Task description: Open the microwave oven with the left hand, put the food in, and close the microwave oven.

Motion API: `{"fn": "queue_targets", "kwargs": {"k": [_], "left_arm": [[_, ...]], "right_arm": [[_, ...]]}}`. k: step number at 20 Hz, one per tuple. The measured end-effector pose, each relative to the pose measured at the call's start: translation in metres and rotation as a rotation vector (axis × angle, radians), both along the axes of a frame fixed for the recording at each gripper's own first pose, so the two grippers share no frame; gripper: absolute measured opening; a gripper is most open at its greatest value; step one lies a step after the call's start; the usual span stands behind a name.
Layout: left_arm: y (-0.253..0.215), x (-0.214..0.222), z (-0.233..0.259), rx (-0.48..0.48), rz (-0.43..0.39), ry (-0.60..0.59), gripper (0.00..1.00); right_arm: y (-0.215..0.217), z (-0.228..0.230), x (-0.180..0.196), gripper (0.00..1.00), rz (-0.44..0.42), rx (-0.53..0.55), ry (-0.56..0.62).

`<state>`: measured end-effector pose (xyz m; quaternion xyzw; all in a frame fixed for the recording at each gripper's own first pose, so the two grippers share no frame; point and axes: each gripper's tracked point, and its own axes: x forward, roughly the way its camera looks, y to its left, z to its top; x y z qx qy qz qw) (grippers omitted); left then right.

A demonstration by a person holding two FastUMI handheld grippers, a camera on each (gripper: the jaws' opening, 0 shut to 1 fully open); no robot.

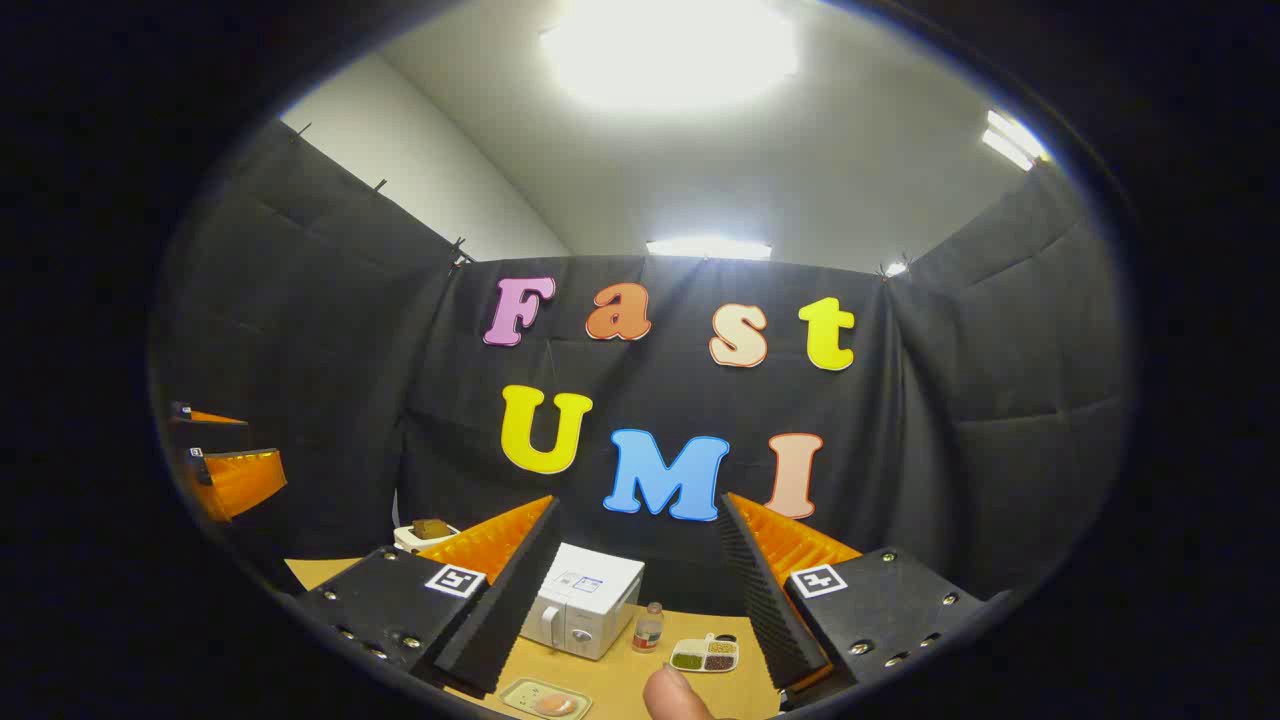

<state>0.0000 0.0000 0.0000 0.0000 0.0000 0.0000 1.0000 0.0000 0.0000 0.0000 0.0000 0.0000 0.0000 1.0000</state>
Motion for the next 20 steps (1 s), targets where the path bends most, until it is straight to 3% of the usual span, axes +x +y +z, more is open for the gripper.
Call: {"fn": "queue_targets", "kwargs": {"k": [1,4,7,9,13,20], "left_arm": [[0.001,0.002,-0.002,0.003,-0.013,0.005,0.91],[0.01,0.009,-0.006,0.012,-0.051,0.009,0.91],[0.019,0.015,-0.019,-0.009,-0.071,0.046,0.91],[0.029,0.019,-0.017,-0.017,-0.071,0.043,0.91],[0.042,0.029,-0.033,-0.032,-0.108,0.064,0.91],[0.009,0.053,-0.075,-0.052,-0.182,0.134,0.91]], "right_arm": [[0.002,0.001,0.003,0.95,-0.016,-0.006,0.009],[0.02,0.004,0.002,0.95,-0.034,0.026,0.009],[0.016,-0.013,0.001,0.95,-0.092,-0.021,0.057],[0.03,-0.012,0.003,0.95,-0.084,-0.025,0.071],[0.02,-0.01,-0.003,0.95,-0.155,-0.008,0.087],[-0.007,-0.028,-0.03,0.95,-0.211,-0.058,0.134]]}}
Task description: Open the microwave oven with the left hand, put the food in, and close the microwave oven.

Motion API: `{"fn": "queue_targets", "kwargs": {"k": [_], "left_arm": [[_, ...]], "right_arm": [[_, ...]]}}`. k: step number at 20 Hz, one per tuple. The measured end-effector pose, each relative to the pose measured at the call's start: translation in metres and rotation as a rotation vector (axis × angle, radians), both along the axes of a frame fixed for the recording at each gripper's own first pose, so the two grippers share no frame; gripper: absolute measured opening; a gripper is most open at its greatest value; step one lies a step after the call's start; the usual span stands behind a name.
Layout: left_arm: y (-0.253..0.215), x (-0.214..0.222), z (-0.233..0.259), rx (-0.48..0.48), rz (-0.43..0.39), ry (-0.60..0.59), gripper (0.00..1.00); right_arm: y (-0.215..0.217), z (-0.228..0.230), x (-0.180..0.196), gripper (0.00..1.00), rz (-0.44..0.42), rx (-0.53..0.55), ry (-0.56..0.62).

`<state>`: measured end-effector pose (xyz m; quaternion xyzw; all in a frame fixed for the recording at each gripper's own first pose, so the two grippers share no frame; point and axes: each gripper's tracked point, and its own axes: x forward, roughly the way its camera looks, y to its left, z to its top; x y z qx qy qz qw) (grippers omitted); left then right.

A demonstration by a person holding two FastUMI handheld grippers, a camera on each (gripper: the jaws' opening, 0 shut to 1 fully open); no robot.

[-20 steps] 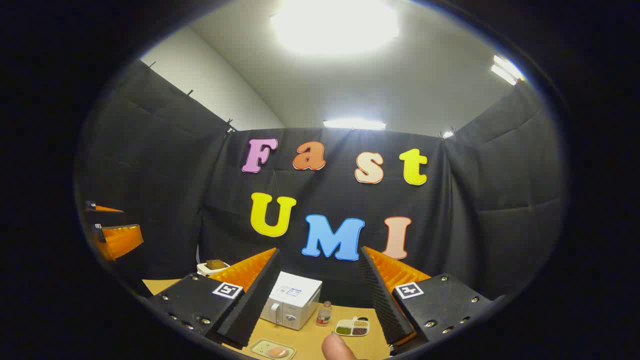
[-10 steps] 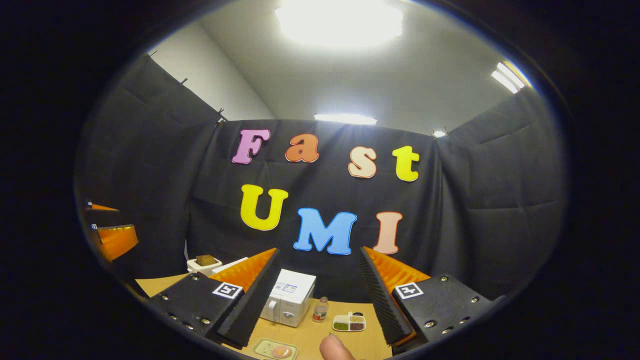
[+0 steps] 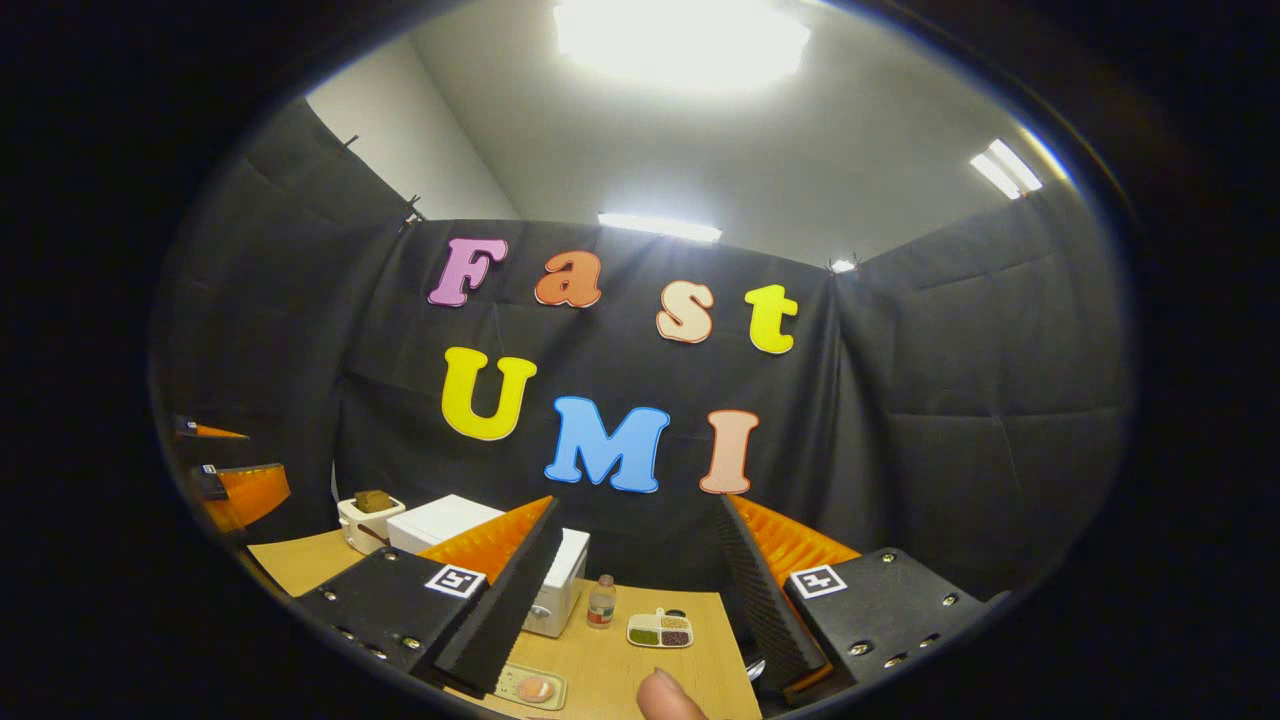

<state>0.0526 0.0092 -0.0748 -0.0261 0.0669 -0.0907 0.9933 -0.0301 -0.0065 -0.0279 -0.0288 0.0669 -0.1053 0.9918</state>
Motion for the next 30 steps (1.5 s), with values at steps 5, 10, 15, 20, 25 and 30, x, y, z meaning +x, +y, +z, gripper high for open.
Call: {"fn": "queue_targets", "kwargs": {"k": [5,10,15,20,25,30], "left_arm": [[-0.046,0.01,-0.024,0.034,-0.025,0.04,0.91],[-0.09,0.019,-0.052,0.074,-0.042,0.07,0.91],[-0.124,0.05,-0.103,0.096,-0.108,0.125,0.92],[-0.141,0.111,-0.156,0.072,-0.171,0.172,0.92],[-0.155,0.165,-0.228,0.056,-0.243,0.231,0.92],[-0.163,0.205,-0.298,0.044,-0.266,0.292,0.94]], "right_arm": [[-0.042,-0.008,-0.008,0.95,-0.009,0.036,0.027],[-0.067,-0.023,-0.009,0.95,0.0,0.069,0.018],[-0.078,-0.019,0.003,0.95,-0.01,0.08,0.012],[-0.073,-0.028,0.032,0.95,-0.071,0.144,0.05],[-0.082,-0.046,0.054,0.95,-0.197,0.199,0.105],[-0.089,-0.07,0.062,0.96,-0.286,0.173,0.196]]}}
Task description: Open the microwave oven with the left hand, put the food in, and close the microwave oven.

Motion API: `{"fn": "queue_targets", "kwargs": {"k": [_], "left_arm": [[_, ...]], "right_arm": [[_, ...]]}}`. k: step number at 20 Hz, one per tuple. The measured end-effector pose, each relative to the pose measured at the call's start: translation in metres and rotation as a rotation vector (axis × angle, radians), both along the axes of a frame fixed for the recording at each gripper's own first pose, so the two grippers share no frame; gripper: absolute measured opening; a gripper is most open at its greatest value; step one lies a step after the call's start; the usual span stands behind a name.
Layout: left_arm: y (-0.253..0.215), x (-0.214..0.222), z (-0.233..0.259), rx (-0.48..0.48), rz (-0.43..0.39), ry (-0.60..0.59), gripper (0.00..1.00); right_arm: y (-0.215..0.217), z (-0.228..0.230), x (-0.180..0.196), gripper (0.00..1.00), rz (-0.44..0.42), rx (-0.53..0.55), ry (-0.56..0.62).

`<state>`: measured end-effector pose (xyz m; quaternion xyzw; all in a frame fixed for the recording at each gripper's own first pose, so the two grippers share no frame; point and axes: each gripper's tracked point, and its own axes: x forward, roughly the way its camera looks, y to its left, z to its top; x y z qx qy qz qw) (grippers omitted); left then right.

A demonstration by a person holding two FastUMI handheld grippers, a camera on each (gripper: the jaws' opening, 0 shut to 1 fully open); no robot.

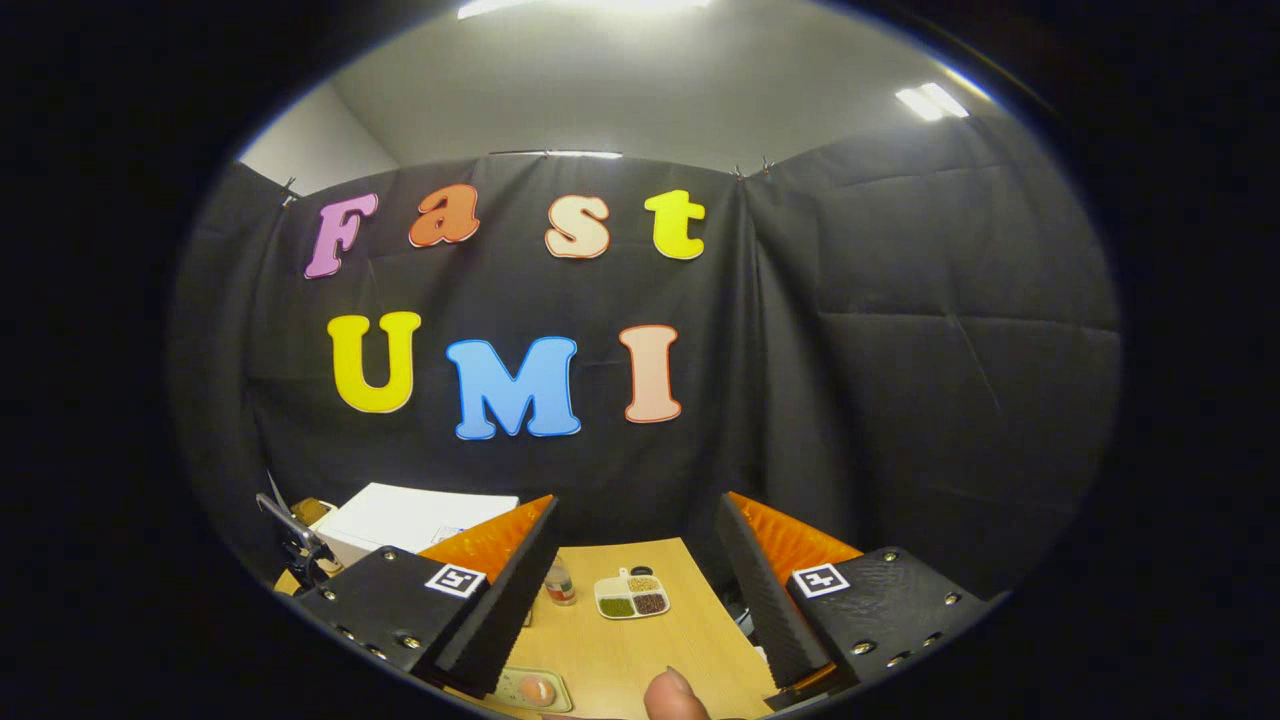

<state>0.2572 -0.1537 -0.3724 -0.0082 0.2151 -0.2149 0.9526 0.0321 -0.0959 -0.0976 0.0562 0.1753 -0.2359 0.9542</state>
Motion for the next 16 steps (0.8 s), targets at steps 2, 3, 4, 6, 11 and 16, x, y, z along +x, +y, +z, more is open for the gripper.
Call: {"fn": "queue_targets", "kwargs": {"k": [2,3,4,6,11,16], "left_arm": [[0.002,0.009,-0.034,0.02,0.003,0.05,0.92],[0.002,0.012,-0.046,0.026,-0.001,0.063,0.92],[0.001,0.016,-0.058,0.033,-0.006,0.07,0.92],[0.001,0.027,-0.084,0.041,-0.009,0.088,0.94],[-0.006,0.059,-0.143,0.058,-0.002,0.162,0.95],[-0.022,0.08,-0.177,0.086,-0.031,0.204,0.93]], "right_arm": [[-0.002,-0.004,0.0,0.96,-0.017,-0.021,0.025],[-0.004,-0.007,0.0,0.96,-0.029,-0.041,0.042],[-0.006,-0.009,0.0,0.96,-0.039,-0.057,0.056],[-0.004,-0.016,-0.002,0.95,-0.056,-0.068,0.082],[-0.008,-0.02,-0.015,0.95,-0.077,-0.152,0.162],[-0.018,-0.016,-0.041,0.95,-0.132,-0.195,0.194]]}}
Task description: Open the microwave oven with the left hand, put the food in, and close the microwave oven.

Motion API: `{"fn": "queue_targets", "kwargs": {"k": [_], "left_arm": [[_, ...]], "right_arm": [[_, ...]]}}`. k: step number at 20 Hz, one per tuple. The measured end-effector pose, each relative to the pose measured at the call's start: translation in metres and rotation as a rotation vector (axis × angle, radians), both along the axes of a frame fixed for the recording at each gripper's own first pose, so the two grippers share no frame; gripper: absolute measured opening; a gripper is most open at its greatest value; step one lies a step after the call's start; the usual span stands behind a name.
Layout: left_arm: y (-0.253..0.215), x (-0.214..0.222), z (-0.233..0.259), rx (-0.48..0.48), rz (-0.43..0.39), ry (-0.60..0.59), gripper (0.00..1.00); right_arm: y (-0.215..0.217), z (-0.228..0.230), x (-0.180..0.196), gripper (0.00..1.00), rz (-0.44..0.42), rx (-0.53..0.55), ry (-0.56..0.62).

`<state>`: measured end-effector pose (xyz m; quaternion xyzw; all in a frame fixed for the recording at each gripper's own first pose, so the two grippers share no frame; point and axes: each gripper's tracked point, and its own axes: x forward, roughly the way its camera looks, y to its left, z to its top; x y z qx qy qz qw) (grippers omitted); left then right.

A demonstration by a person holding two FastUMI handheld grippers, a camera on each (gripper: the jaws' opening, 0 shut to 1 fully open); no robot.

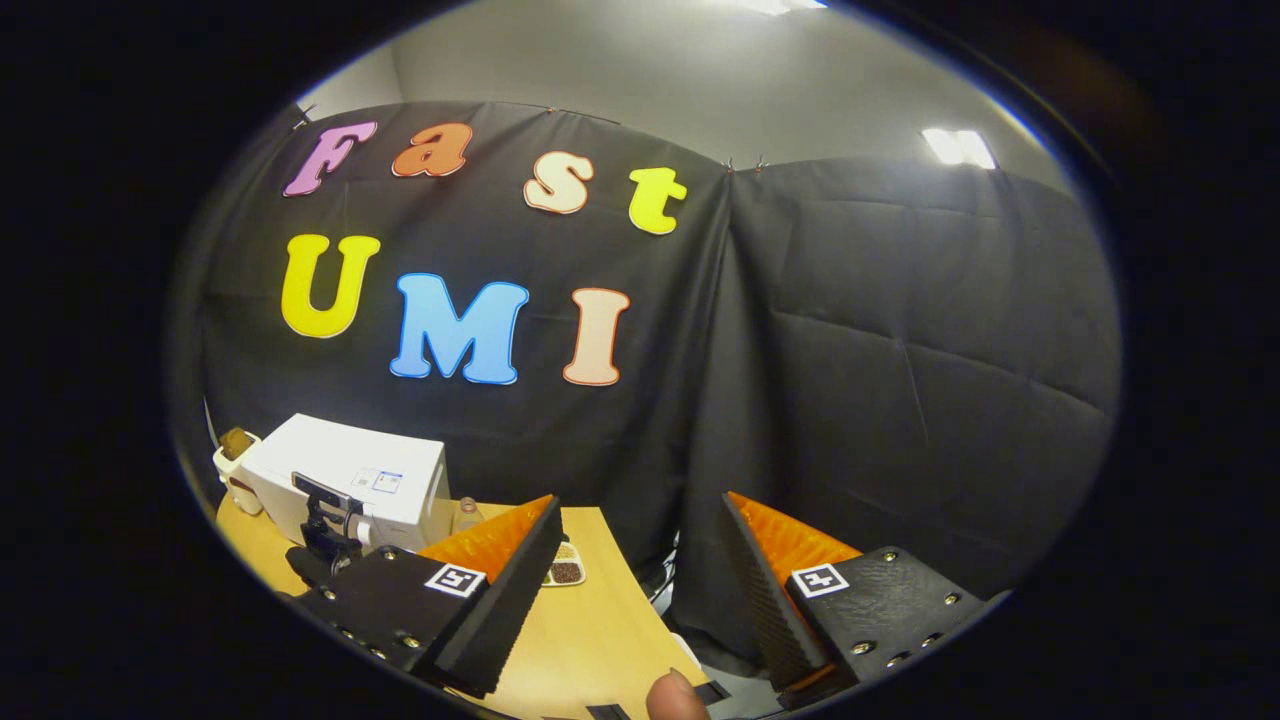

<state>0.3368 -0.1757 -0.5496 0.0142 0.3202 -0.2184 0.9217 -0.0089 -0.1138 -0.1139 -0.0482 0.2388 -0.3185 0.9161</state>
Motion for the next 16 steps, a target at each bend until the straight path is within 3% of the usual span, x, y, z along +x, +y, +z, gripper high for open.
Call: {"fn": "queue_targets", "kwargs": {"k": [1,2,5,7,10,11,16], "left_arm": [[-0.003,0.003,-0.001,0.004,-0.013,-0.011,0.93],[-0.004,0.01,0.0,0.02,-0.017,-0.029,0.86],[0.003,0.017,-0.002,0.055,0.025,-0.044,0.57],[0.003,0.019,-0.001,0.025,0.048,-0.043,0.39],[0.003,0.017,-0.004,0.007,0.03,-0.031,0.34],[0.004,0.016,-0.005,0.007,0.027,-0.027,0.29],[0.003,0.017,-0.006,0.022,0.037,-0.034,0.24]], "right_arm": [[-0.002,-0.001,-0.005,0.95,-0.012,-0.006,0.009],[-0.002,-0.003,-0.009,0.95,-0.019,-0.003,0.016],[-0.001,-0.004,-0.018,0.95,-0.039,0.014,0.018],[-0.002,-0.002,-0.021,0.95,-0.038,-0.004,0.02],[-0.004,-0.003,-0.022,0.95,-0.028,-0.01,0.028],[-0.002,-0.005,-0.021,0.95,-0.024,0.003,0.025],[0.003,0.008,-0.022,0.95,0.022,-0.01,-0.009]]}}
